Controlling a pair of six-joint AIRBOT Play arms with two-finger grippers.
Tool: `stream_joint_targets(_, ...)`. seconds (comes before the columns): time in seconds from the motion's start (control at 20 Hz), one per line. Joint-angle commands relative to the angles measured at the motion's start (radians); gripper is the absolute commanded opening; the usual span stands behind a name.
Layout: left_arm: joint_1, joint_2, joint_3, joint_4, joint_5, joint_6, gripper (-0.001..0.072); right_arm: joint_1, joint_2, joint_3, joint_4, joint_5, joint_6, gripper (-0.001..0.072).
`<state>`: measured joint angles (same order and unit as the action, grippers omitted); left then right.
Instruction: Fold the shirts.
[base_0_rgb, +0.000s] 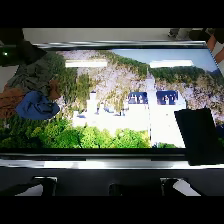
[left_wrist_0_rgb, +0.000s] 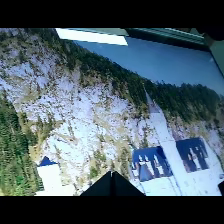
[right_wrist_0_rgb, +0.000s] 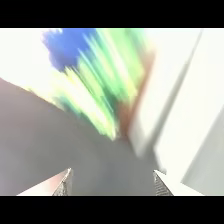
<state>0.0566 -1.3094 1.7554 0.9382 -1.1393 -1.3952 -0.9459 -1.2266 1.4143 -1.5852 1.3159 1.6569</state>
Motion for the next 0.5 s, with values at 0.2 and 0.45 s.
stream_joint_targets(0.2, -0.251, -0.091, 0.047, 0.885, -0.143, -0.229, 0.0084, 0.640, -0.040, 0.259, 0.096, -0.097, 0.072, 0.0610)
stream_joint_targets(0.45, -0.243, -0.084, -0.309, 0.633, -0.376, -0.229, 0.0557, 0.914, -0.221, 0.171, 0.171, 0.227, 0.067, 0.0611)
